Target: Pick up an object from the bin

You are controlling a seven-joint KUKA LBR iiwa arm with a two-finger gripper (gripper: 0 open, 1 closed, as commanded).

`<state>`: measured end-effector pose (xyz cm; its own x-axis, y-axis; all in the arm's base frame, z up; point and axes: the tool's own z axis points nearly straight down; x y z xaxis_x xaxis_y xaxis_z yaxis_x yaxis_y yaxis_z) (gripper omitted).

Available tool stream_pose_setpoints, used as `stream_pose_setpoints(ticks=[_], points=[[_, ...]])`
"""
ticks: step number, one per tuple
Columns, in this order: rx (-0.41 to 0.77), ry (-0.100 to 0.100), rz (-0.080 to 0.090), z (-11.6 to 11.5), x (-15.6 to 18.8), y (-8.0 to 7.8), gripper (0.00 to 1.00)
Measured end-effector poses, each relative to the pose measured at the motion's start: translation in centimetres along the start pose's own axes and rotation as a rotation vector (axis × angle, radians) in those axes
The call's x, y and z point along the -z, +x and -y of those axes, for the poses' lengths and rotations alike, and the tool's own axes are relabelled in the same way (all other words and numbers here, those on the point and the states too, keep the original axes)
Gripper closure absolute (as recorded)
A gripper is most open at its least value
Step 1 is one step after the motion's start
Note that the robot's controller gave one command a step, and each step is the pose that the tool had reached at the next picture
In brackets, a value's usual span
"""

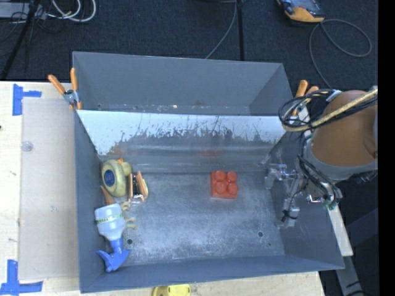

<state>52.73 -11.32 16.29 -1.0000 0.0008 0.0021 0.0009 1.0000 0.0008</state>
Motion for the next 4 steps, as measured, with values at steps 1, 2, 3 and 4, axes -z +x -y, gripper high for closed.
stream_pose_setpoints(ticks=[1,2,3,4], points=[[0.044,0.003,0.008,-1.2,-3.3,-2.9,0.0],[0.024,-0.002,0.0,-1.7,-7.4,-4.0,0.0],[0.009,0.001,0.001,-3.1,-9.0,-4.8,0.0],[0.06,-0.001,0.0,-4.1,-8.3,-7.8,0.0]])
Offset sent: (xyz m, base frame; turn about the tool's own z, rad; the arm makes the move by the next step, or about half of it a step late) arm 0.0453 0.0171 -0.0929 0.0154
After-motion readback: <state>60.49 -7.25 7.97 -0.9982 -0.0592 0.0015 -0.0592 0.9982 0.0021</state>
